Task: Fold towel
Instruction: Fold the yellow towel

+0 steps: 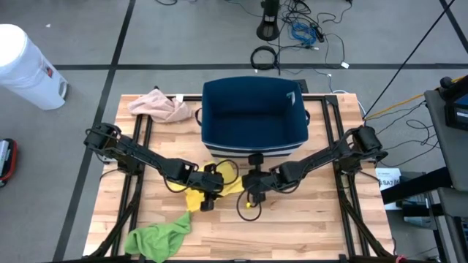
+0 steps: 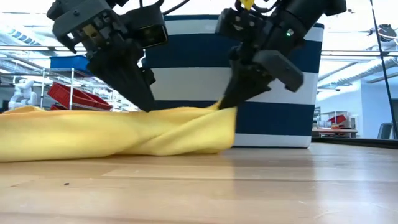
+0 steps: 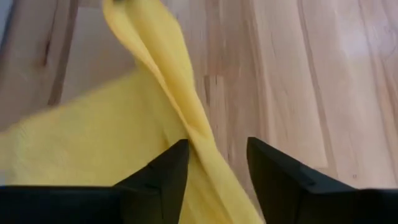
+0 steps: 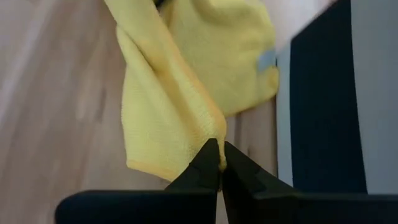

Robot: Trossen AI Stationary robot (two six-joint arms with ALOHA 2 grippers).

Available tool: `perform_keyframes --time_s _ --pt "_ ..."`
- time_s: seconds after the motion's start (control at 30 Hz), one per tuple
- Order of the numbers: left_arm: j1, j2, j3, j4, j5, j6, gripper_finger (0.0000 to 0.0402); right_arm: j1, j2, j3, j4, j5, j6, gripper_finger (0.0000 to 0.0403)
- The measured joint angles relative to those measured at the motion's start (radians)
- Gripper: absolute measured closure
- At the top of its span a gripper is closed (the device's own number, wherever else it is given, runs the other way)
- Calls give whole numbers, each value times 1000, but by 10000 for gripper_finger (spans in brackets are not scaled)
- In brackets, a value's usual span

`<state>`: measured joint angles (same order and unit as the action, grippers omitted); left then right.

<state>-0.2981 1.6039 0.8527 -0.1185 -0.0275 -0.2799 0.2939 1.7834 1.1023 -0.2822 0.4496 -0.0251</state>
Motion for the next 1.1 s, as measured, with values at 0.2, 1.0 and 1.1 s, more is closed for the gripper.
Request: perform_keyframes --time_s 0.2,1.0,1.1 --pt "0 0 0 -6 42 -26 219 0 -23 0 -99 46 29 403" --pt "-248 53 0 72 -25 -85 218 0 -60 0 -106 48 42 403" --pt "-274 99 0 90 -58 -84 218 1 -60 0 -101 48 42 403"
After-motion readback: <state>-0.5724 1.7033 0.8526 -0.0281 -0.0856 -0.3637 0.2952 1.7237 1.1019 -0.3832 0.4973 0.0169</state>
